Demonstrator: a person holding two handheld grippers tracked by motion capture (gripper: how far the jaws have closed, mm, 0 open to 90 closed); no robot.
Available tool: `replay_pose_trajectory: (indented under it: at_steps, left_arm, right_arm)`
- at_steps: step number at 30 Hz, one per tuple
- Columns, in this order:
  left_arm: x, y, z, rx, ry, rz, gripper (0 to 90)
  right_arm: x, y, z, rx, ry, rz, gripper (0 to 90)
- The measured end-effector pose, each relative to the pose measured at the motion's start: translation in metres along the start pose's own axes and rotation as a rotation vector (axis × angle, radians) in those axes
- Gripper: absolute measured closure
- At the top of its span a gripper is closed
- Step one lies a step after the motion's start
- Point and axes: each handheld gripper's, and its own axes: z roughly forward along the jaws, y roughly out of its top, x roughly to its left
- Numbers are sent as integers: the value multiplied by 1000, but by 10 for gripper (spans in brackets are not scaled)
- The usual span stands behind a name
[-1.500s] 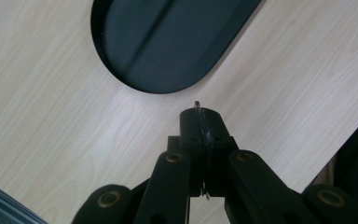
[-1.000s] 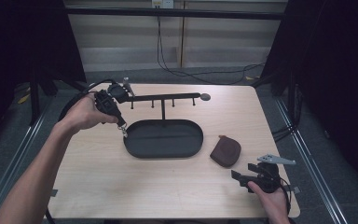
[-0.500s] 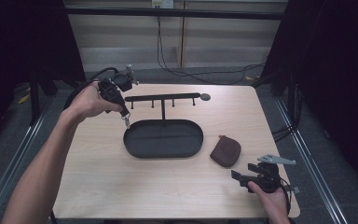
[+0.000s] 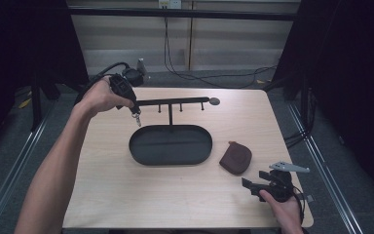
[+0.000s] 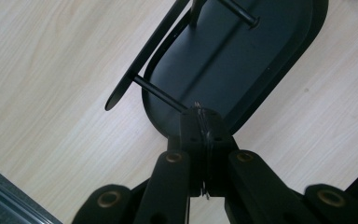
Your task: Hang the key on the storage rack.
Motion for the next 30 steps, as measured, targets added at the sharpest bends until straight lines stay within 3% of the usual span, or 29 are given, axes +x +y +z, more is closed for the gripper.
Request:
replay_pose_trajectory:
  at_steps: [3, 6, 21, 27, 30]
  left_arm:
    - [3, 1, 2, -5, -10, -2, 894]
    - [5, 2, 6, -1, 17, -21, 894]
    - [8, 5, 12, -5, 52, -49, 892]
    - [13, -2, 14, -41, 16, -69, 884]
    - [16, -8, 12, -52, 19, -97, 825]
  right_arm:
    - [0, 0, 0, 1, 1, -3, 178]
    - [0, 0, 0, 1, 1, -3, 178]
    - [0, 0, -1, -1, -1, -3, 178]
    - [1, 1, 1, 4, 3, -1, 178]
    - [1, 0, 1, 3, 0, -1, 178]
